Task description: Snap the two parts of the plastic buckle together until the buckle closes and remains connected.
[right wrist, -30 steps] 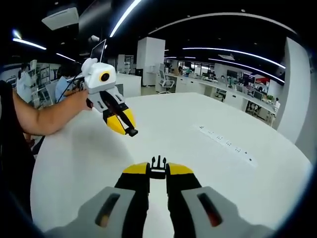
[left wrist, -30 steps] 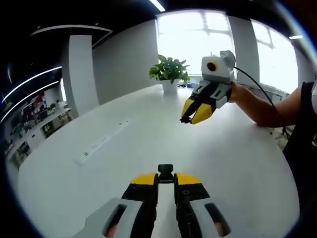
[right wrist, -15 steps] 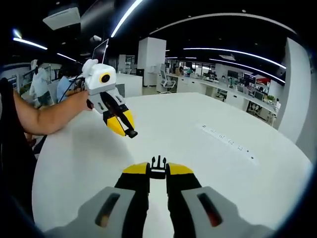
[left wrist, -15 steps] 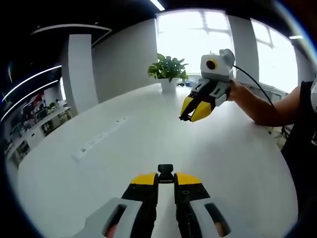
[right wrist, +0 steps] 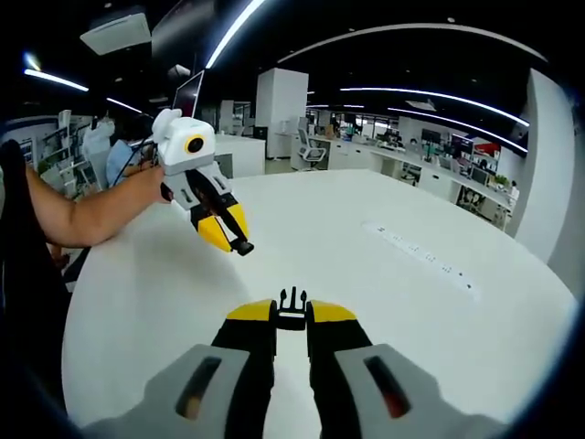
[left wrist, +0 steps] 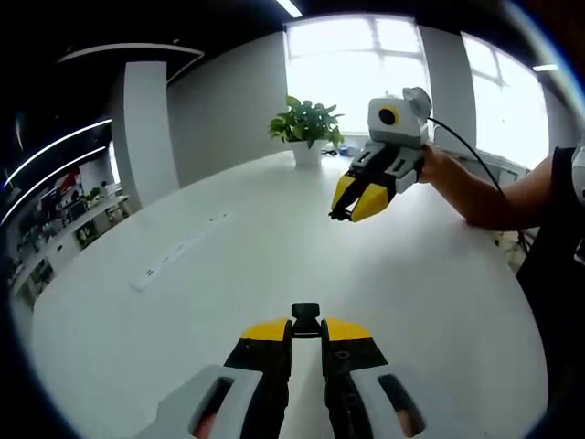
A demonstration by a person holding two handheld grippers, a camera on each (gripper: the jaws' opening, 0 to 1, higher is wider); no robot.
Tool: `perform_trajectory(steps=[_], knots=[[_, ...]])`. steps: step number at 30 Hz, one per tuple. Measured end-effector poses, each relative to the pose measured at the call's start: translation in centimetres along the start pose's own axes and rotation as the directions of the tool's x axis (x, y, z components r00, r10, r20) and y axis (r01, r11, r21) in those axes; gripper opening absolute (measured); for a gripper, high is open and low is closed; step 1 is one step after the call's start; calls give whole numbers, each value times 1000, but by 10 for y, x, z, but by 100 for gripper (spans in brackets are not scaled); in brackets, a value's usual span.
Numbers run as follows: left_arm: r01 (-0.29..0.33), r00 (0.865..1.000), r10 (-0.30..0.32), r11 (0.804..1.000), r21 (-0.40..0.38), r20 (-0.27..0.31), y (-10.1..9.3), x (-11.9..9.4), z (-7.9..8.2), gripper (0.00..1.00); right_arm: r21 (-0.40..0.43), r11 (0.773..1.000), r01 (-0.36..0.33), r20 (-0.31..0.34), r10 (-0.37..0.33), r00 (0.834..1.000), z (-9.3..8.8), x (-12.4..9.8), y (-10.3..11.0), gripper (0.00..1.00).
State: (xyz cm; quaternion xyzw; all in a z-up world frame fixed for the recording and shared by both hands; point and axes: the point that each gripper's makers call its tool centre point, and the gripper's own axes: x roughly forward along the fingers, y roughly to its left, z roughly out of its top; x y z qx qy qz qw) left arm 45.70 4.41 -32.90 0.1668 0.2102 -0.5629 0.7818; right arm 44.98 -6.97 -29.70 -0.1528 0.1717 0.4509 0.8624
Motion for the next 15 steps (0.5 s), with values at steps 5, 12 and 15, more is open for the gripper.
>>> perform_trajectory(steps=[5,12,15], knots=[[1,1000,-1,1000,2,3,-4,-2,-1,10,1,1000,1,-1,-1,1000,-1,-2,2,11],[6,1000,-6,1000,5,2,-10,-5,-3,10,2,1000,4,0,-4,1000,-3,-6,8,11],[7,1000,-7,1000,2,1,-12,-6,-5,10,2,1000,3,-1,-3,1000,-5,-7,10,11]])
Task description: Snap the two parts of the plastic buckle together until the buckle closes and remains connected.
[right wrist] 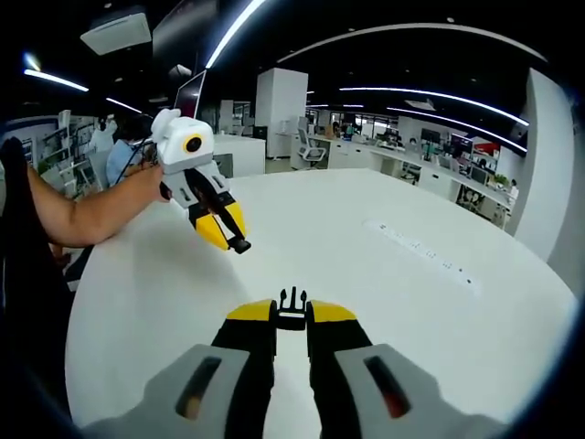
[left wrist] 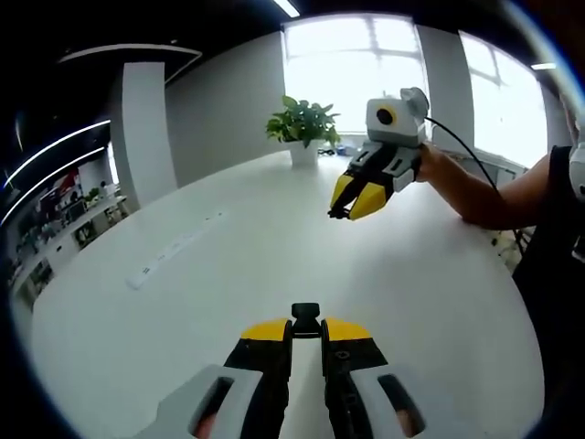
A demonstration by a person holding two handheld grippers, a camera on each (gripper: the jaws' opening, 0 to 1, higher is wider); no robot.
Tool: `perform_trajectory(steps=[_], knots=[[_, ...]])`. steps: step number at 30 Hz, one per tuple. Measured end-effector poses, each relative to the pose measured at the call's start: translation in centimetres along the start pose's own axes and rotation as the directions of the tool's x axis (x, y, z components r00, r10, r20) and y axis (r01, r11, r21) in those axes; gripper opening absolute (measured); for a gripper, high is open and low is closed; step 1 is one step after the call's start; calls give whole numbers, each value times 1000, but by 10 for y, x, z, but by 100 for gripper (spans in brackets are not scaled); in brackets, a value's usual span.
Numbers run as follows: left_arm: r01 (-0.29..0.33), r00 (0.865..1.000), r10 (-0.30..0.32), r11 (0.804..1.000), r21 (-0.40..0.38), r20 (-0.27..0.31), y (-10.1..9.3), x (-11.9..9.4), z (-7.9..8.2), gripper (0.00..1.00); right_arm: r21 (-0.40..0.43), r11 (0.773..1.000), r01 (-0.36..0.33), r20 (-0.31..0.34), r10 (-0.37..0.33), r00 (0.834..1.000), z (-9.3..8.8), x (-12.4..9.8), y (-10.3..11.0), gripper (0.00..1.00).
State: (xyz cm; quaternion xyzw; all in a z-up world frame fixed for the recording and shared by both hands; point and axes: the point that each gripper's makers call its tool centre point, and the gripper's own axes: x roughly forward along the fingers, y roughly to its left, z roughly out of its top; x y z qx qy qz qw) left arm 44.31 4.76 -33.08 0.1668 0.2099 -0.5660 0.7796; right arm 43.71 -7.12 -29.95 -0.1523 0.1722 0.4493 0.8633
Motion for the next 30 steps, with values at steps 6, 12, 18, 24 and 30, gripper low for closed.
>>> perform_trajectory(steps=[6,12,18,24,30], knots=[[1,1000,-1,1000,0,-6,-4,-1,-5,10,1,1000,0,0,0,1000,-3,-1,3,11],[8,1000,-8,1000,-1,-5,-10,-2,-7,10,0,1000,-5,-4,5,1000,-7,-1,7,11],[12,1000,-12,1000,1,-3,-15,-5,-10,10,7,1000,-10,-12,10,1000,-13,-3,12,11],[16,1000,-16,1000,1,7,-20,-9,-9,10,14,1000,-15,-15,16,1000,-16,-5,16,11],[28,1000,-28,1000,12,-4,-30,-10,-13,10,8,1000,-19,-16,19,1000,-18,-10,22,11]])
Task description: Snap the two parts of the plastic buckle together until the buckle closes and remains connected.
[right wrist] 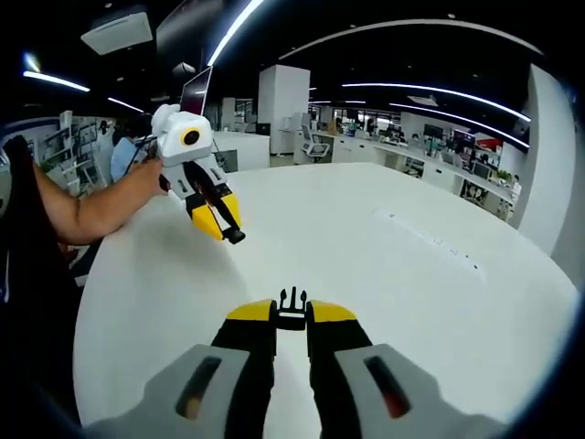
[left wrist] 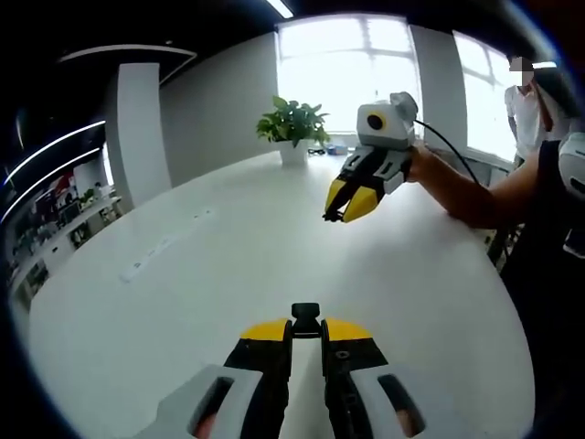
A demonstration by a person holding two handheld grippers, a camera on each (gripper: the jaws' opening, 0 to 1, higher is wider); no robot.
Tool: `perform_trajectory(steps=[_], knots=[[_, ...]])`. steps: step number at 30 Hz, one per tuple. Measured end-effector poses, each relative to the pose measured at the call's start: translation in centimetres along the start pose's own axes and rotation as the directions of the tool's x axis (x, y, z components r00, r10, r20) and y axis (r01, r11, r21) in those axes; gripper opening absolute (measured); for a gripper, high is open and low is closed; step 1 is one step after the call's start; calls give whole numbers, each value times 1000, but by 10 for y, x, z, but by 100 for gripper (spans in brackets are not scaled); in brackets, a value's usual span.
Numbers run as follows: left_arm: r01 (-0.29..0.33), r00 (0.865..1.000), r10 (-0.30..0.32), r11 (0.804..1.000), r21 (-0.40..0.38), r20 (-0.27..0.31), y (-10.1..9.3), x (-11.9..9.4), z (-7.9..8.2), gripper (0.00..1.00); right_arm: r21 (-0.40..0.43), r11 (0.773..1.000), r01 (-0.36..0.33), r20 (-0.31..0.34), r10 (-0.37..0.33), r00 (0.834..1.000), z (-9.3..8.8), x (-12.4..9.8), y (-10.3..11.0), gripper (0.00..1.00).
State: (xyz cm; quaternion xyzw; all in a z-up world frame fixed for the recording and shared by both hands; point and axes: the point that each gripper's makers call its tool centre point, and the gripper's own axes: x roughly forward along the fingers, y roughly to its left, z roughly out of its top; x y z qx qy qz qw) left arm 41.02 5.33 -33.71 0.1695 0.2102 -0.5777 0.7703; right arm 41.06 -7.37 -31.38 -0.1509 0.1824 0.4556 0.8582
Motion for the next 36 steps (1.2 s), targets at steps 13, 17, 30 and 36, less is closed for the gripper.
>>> perform_trajectory(steps=[13,17,30,36], knots=[[20,1000,-20,999,26,1,-12,-3,4,10,-12,1000,-3,-4,3,1000,-4,-6,10,11],[25,1000,-25,999,30,-12,-17,-4,-1,10,-13,1000,-3,-7,3,1000,-7,-7,14,11],[26,1000,-26,999,27,-16,-26,-9,-7,10,-7,1000,1,-9,-1,1000,-13,-13,21,11],[28,999,-28,999,21,-22,-29,-13,-14,10,-1,1000,3,-14,-3,1000,-18,-16,24,11]])
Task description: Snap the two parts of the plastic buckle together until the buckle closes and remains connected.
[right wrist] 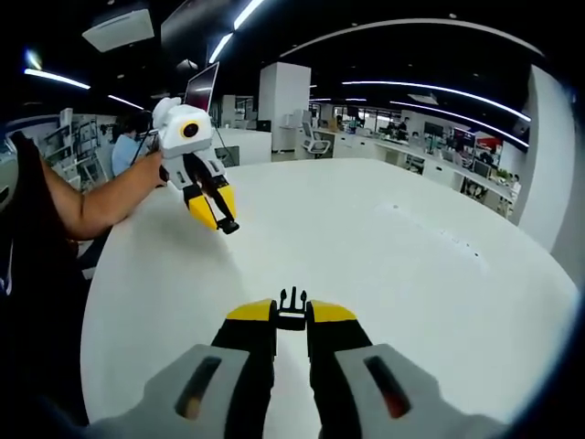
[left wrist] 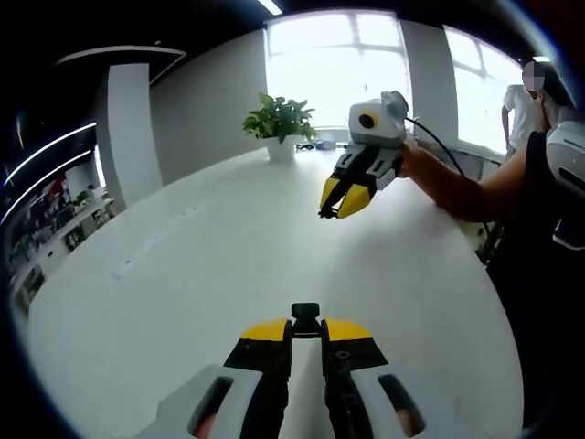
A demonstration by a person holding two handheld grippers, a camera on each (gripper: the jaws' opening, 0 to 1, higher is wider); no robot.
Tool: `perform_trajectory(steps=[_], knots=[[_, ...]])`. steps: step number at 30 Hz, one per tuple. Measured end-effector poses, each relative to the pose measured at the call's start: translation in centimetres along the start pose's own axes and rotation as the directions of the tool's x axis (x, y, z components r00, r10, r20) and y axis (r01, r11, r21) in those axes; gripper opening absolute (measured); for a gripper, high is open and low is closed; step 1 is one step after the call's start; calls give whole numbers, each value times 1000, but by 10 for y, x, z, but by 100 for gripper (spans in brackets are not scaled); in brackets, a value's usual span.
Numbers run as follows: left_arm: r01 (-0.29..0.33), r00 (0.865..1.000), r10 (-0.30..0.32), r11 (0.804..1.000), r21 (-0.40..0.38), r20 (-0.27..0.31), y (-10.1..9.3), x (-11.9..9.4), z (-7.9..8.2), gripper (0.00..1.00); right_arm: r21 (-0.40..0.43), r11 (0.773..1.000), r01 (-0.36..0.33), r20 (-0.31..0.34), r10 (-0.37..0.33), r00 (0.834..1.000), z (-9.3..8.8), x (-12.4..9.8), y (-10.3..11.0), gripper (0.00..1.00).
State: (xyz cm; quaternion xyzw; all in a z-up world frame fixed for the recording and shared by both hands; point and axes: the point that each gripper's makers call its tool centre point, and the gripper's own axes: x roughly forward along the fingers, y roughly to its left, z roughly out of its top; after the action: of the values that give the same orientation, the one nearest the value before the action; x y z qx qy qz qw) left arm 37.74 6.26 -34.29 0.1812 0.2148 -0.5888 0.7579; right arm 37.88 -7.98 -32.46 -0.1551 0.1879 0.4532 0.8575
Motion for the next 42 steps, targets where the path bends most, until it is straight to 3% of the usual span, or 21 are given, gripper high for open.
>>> perform_trajectory(steps=[25,42], knots=[[41,999,-41,999,-6,-3,-20,-8,-15,11,2,1000,-5,-3,5,1000,-12,-9,18,11],[105,994,-105,994,15,-18,-32,-6,-20,11,-64,991,-116,-1,116,993,-22,-16,36,11]])
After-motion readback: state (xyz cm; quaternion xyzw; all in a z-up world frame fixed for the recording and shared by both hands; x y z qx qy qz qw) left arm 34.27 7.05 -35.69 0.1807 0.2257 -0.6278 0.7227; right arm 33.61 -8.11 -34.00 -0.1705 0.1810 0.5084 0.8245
